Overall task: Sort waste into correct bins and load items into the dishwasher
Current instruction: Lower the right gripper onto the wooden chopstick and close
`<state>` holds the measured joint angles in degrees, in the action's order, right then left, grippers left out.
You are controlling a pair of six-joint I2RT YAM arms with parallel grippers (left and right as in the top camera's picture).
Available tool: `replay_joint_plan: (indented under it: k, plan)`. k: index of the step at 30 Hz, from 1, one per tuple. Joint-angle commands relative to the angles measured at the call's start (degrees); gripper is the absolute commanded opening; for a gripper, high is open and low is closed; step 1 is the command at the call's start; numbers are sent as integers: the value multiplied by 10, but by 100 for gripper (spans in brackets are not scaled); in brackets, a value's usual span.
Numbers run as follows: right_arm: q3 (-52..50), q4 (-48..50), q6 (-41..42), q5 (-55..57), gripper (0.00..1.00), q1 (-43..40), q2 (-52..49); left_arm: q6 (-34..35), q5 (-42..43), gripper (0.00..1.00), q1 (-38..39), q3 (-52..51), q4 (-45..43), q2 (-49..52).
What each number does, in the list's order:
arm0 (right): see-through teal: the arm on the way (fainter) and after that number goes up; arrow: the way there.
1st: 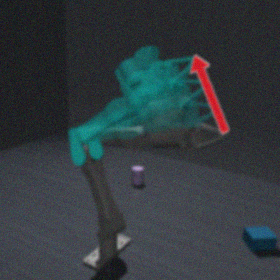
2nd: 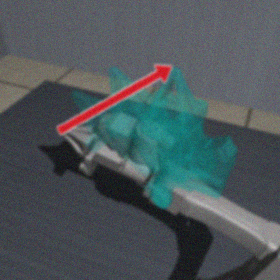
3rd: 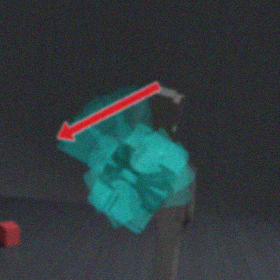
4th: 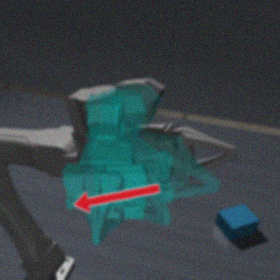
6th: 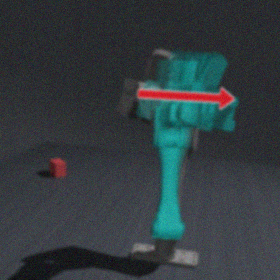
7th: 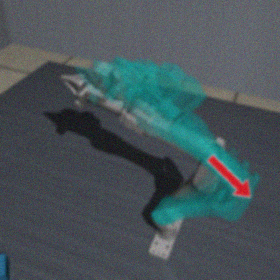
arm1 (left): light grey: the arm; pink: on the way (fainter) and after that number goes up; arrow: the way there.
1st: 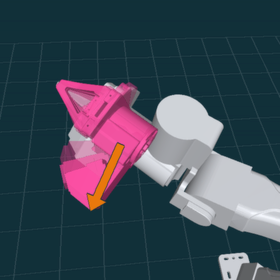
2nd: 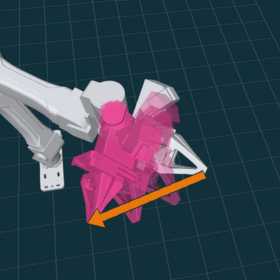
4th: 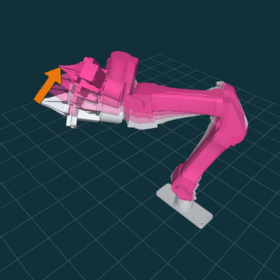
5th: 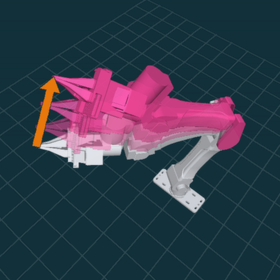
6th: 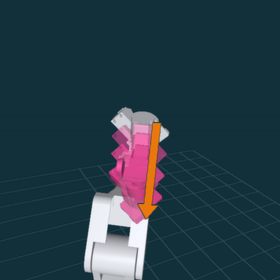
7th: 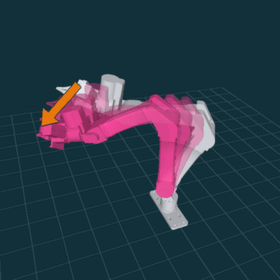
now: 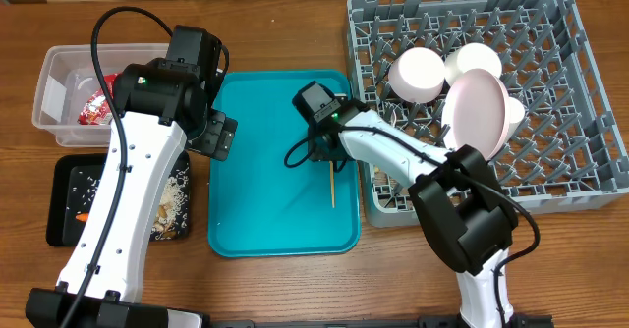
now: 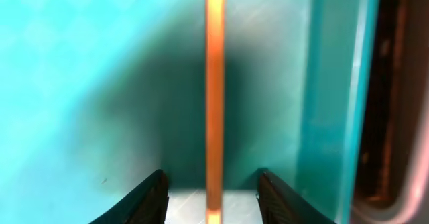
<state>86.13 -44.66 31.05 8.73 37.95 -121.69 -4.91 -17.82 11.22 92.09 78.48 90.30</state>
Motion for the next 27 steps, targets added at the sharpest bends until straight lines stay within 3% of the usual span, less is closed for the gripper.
replay_joint_plan:
  k: [1,27]
  plan:
    - [-1,-1,-12,2,47,14,-12,-9,-5,100,0,10,1,-6]
    - [5,-15,-6,-14,46,32,-12,-9,-5,100,0,10,1,-6]
